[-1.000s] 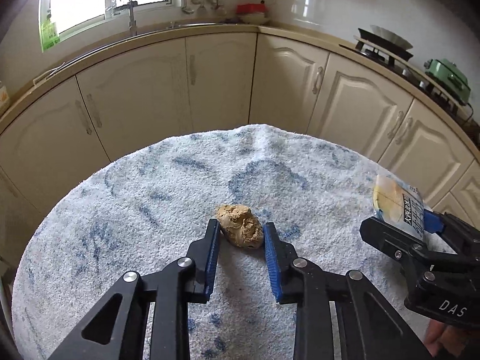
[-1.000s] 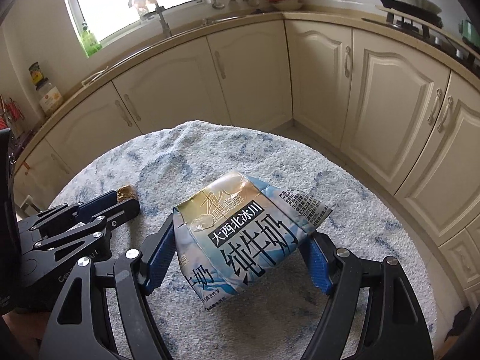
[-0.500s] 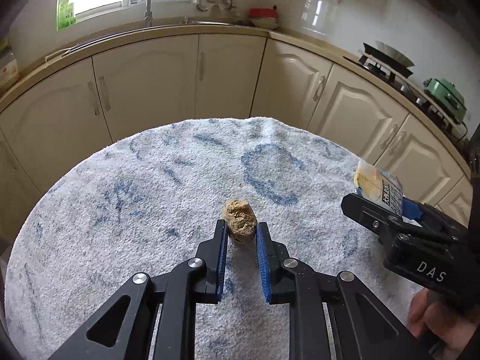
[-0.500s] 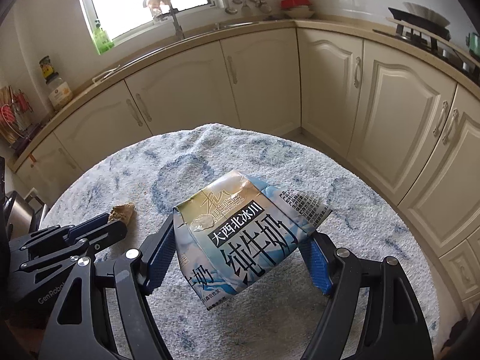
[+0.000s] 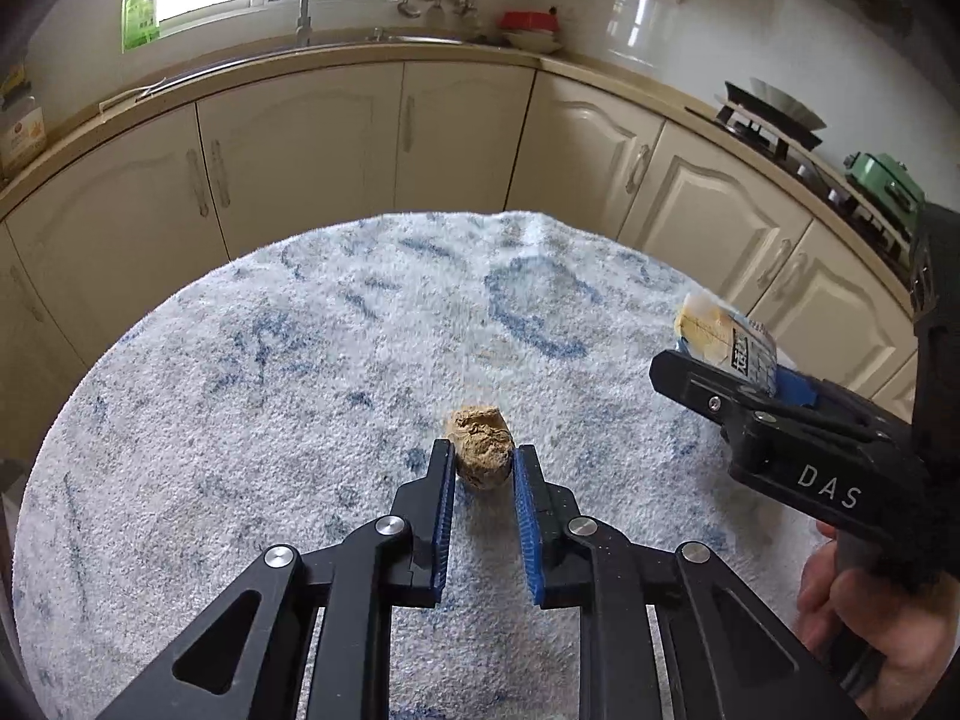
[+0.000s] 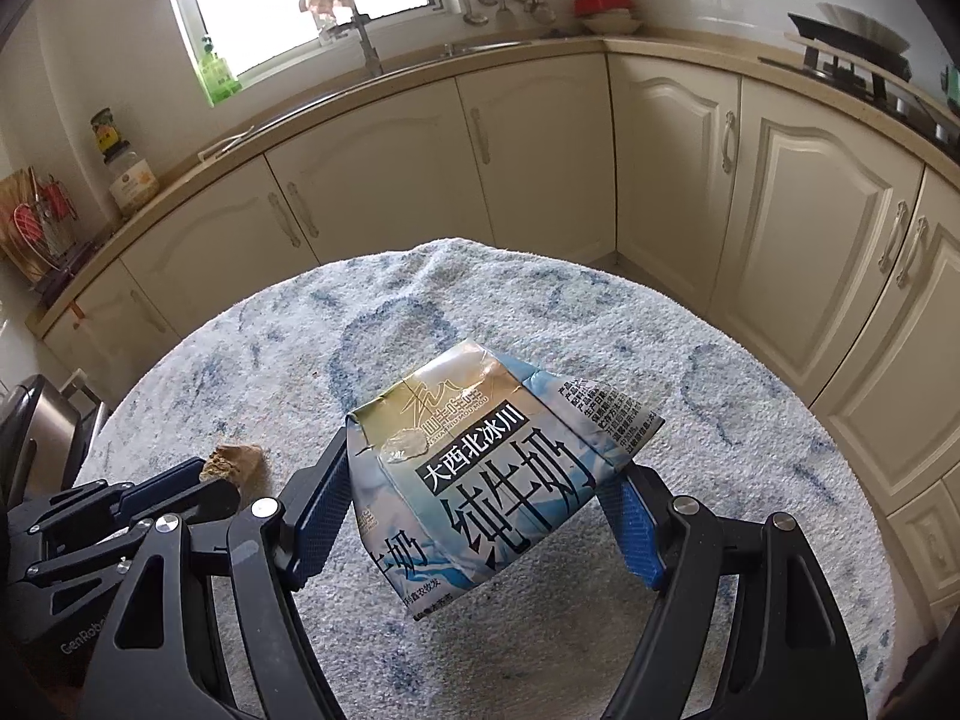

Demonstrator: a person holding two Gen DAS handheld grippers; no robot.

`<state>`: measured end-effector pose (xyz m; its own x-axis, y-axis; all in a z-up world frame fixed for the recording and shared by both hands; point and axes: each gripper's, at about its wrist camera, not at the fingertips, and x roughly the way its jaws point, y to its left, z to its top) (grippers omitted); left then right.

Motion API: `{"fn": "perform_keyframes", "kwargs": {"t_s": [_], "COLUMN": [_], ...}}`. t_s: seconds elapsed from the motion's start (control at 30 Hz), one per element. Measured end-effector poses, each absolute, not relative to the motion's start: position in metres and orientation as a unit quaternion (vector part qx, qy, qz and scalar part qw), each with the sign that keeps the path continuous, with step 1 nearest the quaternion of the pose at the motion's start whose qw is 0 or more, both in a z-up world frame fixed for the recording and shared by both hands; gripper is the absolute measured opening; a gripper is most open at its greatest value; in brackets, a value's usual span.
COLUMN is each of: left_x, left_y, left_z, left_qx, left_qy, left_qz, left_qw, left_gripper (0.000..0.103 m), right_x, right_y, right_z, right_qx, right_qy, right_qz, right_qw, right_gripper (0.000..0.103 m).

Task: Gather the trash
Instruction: 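Grasp the milk carton with the right tool while the left tool grasps the last sausage, then carry the sausage and milk carton over the blue bin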

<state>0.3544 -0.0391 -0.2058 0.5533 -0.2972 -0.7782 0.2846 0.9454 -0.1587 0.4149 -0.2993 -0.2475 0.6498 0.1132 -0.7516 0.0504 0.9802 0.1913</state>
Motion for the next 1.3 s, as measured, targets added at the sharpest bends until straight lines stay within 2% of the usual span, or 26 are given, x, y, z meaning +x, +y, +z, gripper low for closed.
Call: {"fn": "perform_keyframes", "kwargs": {"t_s": [0.13,0.23,0.27,0.33,0.6,0.8,1.3], "left_x": [0.359,0.363,0.363,0.363,0.327,0.279,0.158], "left_y": [-0.048,-0.055,-0.055,-0.053,-0.038,-0.046,-0.140], "left_z": [-0.209,-0.211,-0.211,-0.212,-0.190,-0.150,-0.079], "left_qx": [0.010,0.013,0.012,0.005,-0.001,0.002,0.040], "left_qy": [0.435,0.432,0.431,0.434,0.412,0.371,0.294], "left_qz": [-0.155,-0.154,-0.153,-0.157,-0.167,-0.197,-0.330], "left_qw": [0.887,0.888,0.889,0.887,0.896,0.907,0.896], "left_gripper": [0.044,0.041,0.032,0.022,0.022,0.022,0.022], "right_x": [0.413,0.414,0.414,0.414,0.399,0.340,0.176], "right_y": [-0.294,-0.294,-0.295,-0.295,-0.293,-0.316,-0.429], "right_z": [-0.247,-0.248,-0.249,-0.248,-0.231,-0.204,-0.152], "right_qx": [0.096,0.100,0.102,0.102,0.104,0.137,0.149], "right_qy": [0.416,0.419,0.420,0.419,0.398,0.374,0.325], "right_qz": [0.021,0.023,0.024,0.024,0.042,0.051,-0.058], "right_qw": [0.904,0.902,0.902,0.902,0.911,0.916,0.932], "right_gripper": [0.077,0.077,0.077,0.077,0.077,0.077,0.077]}}
